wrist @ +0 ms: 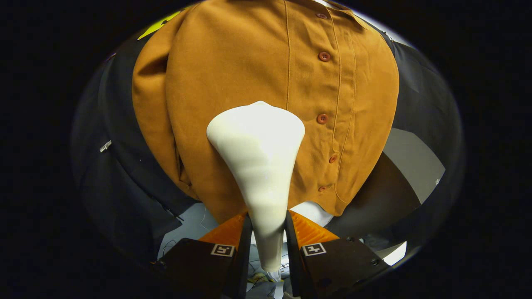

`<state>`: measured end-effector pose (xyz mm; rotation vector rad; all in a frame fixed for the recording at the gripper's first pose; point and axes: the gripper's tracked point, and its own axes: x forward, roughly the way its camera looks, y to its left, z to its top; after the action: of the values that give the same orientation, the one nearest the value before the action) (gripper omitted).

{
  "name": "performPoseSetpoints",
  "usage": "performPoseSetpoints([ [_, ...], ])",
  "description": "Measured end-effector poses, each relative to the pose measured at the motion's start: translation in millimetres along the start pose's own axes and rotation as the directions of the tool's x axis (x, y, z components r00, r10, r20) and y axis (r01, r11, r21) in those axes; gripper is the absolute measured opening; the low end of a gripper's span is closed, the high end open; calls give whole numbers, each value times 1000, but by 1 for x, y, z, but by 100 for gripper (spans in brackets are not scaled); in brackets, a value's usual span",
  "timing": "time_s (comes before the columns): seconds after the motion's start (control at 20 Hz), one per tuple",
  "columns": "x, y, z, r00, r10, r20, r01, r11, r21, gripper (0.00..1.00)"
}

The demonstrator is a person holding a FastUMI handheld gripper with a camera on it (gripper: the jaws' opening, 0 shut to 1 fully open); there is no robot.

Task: Iron the clothes twice with a garment steamer, once on the left side and once on the right side.

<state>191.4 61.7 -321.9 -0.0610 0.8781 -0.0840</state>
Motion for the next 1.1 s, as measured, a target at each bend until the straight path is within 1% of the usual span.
performPoseSetpoints([
  [0.25,-3,-2,-10,1000,19,-20,-19,1000,-5,44],
  [0.35,-8,-5,-8,1000,22,-12,-22,1000,2,44],
  [0.7,-44,-38,25,995,-14,98,12,1000,29,44],
  [0.95,-77,-70,55,979,-46,197,34,997,64,44],
  [1.1,-92,-85,67,970,-60,237,43,996,76,44],
])
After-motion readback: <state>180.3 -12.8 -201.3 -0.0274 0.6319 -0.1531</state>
